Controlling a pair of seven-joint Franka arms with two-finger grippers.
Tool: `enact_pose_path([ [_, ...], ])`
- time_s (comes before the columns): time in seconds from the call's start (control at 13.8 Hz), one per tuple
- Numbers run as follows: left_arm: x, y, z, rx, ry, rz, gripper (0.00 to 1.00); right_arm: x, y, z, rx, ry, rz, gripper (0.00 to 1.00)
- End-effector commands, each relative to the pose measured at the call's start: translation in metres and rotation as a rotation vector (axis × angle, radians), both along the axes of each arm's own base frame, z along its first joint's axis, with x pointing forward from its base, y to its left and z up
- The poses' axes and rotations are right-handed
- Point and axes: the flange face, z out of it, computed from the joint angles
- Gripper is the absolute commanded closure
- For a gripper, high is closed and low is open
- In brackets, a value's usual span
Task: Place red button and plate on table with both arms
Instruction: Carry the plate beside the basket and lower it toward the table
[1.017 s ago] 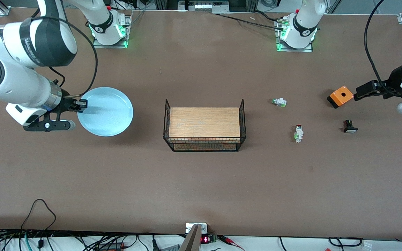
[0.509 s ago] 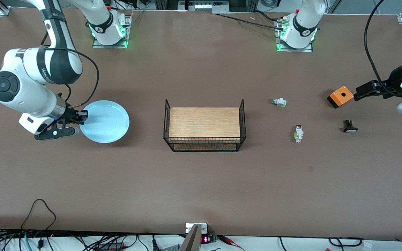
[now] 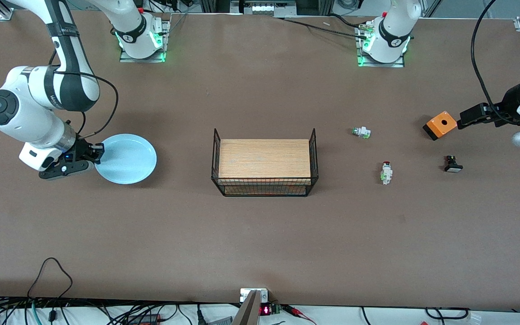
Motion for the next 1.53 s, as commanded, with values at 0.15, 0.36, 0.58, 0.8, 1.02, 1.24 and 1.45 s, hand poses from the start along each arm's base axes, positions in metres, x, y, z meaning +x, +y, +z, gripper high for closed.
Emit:
enact_pose_path([
  [0.15, 0.002, 0.0, 0.005, -0.009, 0.007, -0.014, 0.0, -0.013, -0.003, -0.022, -0.003, -0.077, 0.059, 1.0],
  [0.36, 0.002, 0.001, 0.006, -0.009, 0.004, -0.014, 0.0, -0.011, -0.012, -0.034, -0.012, -0.093, 0.076, 1.0],
  [0.58, 0.002, 0.001, 0.005, -0.009, 0.007, -0.014, 0.0, 0.005, -0.017, -0.013, -0.017, -0.173, 0.091, 1.0],
  [0.8, 0.002, 0.0, 0.005, -0.009, 0.007, -0.015, 0.0, 0.019, -0.025, -0.004, -0.024, -0.216, 0.099, 1.0],
  [1.02, 0.002, -0.001, 0.005, -0.008, 0.007, -0.019, 0.0, 0.019, -0.028, -0.014, -0.027, -0.212, 0.094, 1.0],
  [1.24, 0.002, -0.001, 0.005, -0.01, 0.007, -0.019, 0.0, -0.005, -0.038, -0.042, -0.007, -0.064, 0.047, 1.0],
  [1.45, 0.002, -0.001, 0.005, -0.008, 0.007, -0.019, 0.0, -0.035, -0.038, -0.033, 0.033, 0.146, 0.009, 1.0],
])
